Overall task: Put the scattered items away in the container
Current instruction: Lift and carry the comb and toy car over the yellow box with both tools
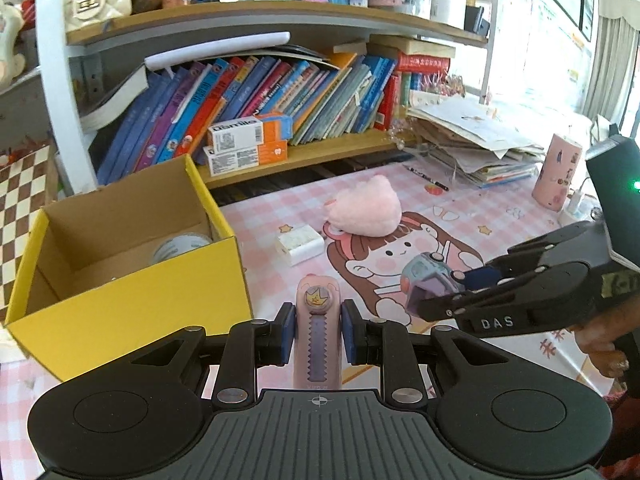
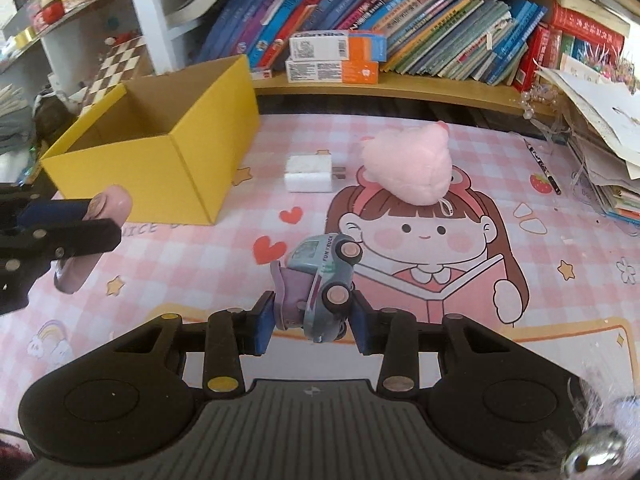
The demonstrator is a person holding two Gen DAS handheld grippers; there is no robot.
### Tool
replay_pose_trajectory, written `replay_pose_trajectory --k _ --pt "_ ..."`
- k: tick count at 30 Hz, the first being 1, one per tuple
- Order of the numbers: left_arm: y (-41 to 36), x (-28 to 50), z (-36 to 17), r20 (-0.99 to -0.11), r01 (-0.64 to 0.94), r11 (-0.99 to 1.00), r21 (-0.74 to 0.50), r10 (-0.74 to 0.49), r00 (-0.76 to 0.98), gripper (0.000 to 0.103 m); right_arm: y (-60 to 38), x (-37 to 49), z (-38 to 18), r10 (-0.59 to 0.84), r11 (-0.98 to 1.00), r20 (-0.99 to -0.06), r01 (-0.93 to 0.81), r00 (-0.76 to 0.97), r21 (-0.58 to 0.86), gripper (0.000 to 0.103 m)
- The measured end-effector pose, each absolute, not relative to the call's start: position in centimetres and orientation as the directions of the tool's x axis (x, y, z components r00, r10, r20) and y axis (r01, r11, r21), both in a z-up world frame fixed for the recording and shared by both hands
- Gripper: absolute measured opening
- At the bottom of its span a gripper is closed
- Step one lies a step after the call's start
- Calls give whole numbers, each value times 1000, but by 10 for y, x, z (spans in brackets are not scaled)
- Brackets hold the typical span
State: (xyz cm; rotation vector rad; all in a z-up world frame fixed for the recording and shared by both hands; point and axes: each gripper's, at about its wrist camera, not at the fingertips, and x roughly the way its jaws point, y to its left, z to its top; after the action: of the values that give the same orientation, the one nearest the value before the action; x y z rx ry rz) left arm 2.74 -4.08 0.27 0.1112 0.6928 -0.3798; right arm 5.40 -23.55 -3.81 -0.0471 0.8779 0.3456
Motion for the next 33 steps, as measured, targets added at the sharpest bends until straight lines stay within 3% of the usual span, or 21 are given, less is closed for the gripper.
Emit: replay_pose_trajectory --k 33 --pt "46 21 24 -574 253 965 -63 -243 782 23 -170 52 -4 331 914 -728 -396 601 89 36"
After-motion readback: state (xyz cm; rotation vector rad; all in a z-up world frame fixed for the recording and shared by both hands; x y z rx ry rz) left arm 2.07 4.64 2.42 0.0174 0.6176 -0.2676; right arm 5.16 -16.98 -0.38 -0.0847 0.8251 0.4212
